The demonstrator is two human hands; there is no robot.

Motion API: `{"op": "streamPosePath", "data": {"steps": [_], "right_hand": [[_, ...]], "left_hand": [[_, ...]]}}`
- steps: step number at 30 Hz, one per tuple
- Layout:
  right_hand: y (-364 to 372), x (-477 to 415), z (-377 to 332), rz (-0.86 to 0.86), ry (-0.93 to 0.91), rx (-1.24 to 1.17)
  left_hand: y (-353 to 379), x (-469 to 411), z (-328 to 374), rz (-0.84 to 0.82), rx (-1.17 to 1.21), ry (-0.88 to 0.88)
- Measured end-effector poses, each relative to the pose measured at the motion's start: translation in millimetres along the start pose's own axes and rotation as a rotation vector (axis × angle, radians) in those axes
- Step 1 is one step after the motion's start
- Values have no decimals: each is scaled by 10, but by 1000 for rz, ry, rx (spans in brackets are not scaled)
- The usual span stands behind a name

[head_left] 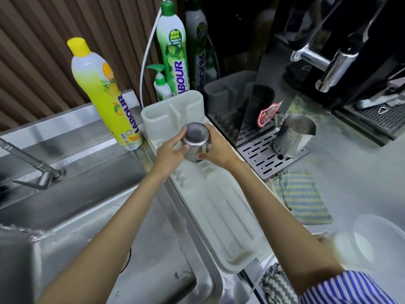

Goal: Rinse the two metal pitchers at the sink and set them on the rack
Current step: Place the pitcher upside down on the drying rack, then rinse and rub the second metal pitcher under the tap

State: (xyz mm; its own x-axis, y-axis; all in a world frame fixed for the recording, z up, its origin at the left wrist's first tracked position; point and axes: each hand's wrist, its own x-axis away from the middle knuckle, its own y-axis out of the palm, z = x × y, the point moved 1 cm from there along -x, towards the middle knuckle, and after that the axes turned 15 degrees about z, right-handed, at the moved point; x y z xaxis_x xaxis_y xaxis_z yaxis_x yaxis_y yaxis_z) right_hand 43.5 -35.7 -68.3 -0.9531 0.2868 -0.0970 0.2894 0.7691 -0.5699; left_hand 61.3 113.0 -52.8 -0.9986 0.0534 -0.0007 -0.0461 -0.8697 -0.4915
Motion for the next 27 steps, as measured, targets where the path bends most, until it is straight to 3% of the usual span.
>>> {"op": "streamPosePath", "data": {"steps": [4,7,11,15,21,27], "right_hand": [[-35,73,-37,3,37,-79],[-246,163,-53,52,68,-93],[-679,367,76,182,94,-72],[-1056,539,332,389,278,-207],[-1280,610,620,635,490,-415],[-1345,606,724,640,581,-479]], "left_hand": [[83,91,230,177,-176,122],[169,252,598,316,-49,273],[529,378,978,95,115,460],[1014,352,1180,-84,80,592],[1529,256,1435,-292,-150,647],[1828,39,1492,-496,-561,624]]}}
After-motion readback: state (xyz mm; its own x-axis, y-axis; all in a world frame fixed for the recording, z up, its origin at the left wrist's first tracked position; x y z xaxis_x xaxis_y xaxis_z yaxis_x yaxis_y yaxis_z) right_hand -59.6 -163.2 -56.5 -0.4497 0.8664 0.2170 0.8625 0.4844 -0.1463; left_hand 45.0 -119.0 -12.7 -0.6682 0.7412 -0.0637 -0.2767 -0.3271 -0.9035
